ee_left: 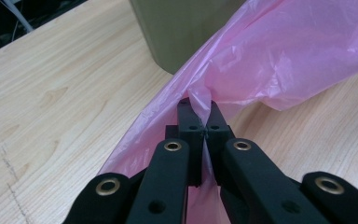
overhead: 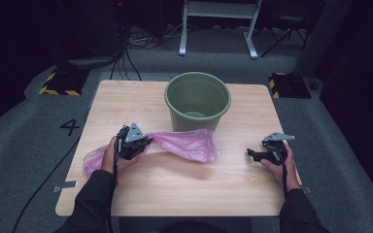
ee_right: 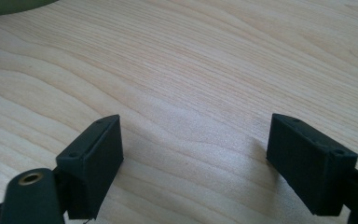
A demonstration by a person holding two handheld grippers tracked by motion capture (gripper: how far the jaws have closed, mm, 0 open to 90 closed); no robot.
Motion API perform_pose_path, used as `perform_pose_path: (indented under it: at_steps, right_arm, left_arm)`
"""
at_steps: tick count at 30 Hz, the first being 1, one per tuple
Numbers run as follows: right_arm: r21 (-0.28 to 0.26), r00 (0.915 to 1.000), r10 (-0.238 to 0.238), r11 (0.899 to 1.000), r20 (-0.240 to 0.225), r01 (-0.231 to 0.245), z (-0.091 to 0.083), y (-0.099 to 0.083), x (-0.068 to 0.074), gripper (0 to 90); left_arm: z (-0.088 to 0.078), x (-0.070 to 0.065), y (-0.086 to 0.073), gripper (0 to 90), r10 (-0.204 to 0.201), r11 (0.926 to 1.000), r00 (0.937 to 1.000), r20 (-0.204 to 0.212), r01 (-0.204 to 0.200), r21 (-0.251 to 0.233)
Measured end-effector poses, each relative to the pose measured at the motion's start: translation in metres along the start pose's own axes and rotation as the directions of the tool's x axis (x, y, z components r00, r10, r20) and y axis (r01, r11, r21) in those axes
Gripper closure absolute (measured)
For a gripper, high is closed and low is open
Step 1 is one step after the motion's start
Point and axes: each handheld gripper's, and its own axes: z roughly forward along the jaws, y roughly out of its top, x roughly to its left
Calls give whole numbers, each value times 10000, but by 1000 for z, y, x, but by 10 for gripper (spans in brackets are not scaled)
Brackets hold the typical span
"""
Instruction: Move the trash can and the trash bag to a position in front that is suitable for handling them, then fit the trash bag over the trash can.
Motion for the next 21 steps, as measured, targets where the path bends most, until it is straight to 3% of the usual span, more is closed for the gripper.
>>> perform_pose_path:
  at_steps: [11, 21]
  right_arm:
    - [4, 10000, 61, 10000, 50, -61, 0, 0, 1, 186]
    - [3, 9999, 90, 10000, 71, -90, -1, -1, 1, 186]
  left_arm:
    - [-9, 2, 4, 896, -107, 9991, 9998, -140, 102, -411]
    - [-27, 8, 8, 896, -209, 9940, 9986, -491, 154, -1080]
